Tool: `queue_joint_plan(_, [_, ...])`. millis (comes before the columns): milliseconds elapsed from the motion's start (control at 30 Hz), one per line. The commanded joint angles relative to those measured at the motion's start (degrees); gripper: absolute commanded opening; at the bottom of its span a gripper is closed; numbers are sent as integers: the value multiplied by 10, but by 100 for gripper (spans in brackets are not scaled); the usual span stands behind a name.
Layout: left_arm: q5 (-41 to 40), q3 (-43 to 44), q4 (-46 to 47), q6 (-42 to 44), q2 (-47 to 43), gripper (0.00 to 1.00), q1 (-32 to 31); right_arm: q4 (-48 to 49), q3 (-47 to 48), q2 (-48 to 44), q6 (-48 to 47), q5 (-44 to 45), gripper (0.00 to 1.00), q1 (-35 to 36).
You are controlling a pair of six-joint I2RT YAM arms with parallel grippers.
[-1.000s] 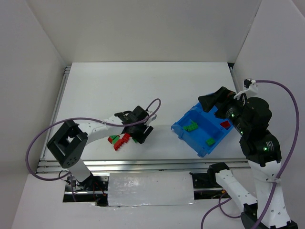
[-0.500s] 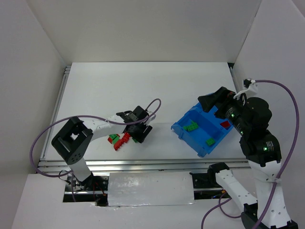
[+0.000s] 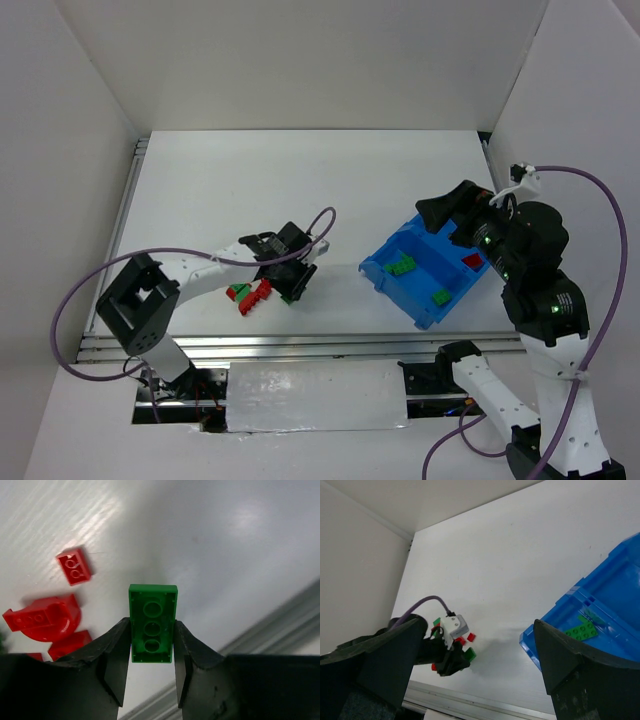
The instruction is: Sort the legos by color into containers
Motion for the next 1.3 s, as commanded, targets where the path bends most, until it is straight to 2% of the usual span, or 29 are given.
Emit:
queue_joint_plan(0, [59, 57, -32, -8, -78, 0, -30, 25, 17, 5, -12, 18, 99, 3])
queue_joint_plan(100, [50, 155, -44, -9, -85, 0, -64, 17, 35, 11, -13, 42, 100, 4])
queue_joint_plan(167, [49, 257, -55, -7, -54, 0, -78, 4, 56, 21, -10, 77, 100, 4])
queue_joint_plan(300, [81, 427, -60, 1, 75, 0, -95, -6, 73, 30, -2, 106, 99, 6])
queue_joint_plan(333, [85, 500, -63, 6, 102, 0, -98, -9, 74, 31, 2, 106, 100, 7])
queue_joint_plan(400, [92, 569, -75, 10, 178, 0, -108, -11, 76, 30, 4, 108, 99, 9])
queue_joint_plan(433, [90, 634, -80, 14, 203, 1, -110, -13, 77, 27, 4, 109, 100, 9])
queue_joint_plan(533, [98, 712, -89, 10, 278, 5, -116, -18, 83, 25, 4, 113, 100, 12])
queue_joint_plan(700, [130, 711, -49, -17, 321, 11, -118, -10, 89, 32, 12, 88, 100, 14])
queue_joint_plan(767, [137, 705, -29, -26, 326, 18, -123, -8, 88, 31, 12, 87, 99, 14])
queue_joint_plan(800, [140, 699, -23, -31, 331, 31, -124, -9, 88, 31, 12, 86, 100, 14])
queue_joint_plan(833, [141, 698, -14, -34, 334, 36, -126, -9, 87, 32, 11, 85, 100, 14])
queue_joint_plan(933, [140, 704, -1, -51, 346, 72, -126, -10, 84, 32, 9, 83, 100, 16])
queue_joint_plan(967, [137, 708, 2, -58, 350, 80, -126, -9, 80, 32, 8, 83, 100, 18])
queue_joint_plan(1000, [135, 716, 3, -58, 352, 99, -126, -6, 78, 34, 8, 80, 100, 20])
queue_joint_plan(1067, [122, 721, -1, -58, 350, 99, -126, -5, 73, 35, 8, 78, 99, 22])
queue_joint_plan(1167, [54, 686, -22, -63, 310, 99, -121, -4, 72, 36, 8, 73, 100, 24])
queue_joint_plan(1200, [25, 668, -27, -71, 295, 100, -115, -1, 71, 35, 6, 73, 99, 24])
queue_joint_plan(1233, [-47, 648, -36, -83, 261, 99, -111, 1, 68, 34, 4, 69, 99, 24])
queue_joint_plan(1267, [-83, 607, -59, -110, 242, 99, -105, 5, 66, 32, 1, 66, 100, 24])
